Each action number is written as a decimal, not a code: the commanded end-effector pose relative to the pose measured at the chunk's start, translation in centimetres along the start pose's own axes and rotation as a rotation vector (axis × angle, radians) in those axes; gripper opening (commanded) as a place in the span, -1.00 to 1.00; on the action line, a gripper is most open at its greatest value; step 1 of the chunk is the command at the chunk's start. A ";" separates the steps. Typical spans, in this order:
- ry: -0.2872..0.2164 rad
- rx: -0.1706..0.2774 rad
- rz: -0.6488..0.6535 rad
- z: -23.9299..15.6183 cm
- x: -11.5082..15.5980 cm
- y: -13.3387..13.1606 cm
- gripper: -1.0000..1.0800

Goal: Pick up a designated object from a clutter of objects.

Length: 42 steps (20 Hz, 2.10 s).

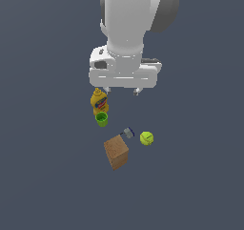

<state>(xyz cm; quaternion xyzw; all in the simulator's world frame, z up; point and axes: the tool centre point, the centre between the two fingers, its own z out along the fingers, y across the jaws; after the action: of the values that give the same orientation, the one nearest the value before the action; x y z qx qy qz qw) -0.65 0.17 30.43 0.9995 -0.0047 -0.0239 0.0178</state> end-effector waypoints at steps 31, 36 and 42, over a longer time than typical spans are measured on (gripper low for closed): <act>0.030 0.011 0.115 2.2 1.9 -2.0 0.92; 0.030 0.022 0.232 5.0 2.5 -2.3 0.92; 0.029 0.035 0.391 8.9 3.1 -2.7 0.92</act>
<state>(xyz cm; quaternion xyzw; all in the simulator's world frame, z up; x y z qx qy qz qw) 2.00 2.43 22.32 0.9839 -0.1786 -0.0059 0.0062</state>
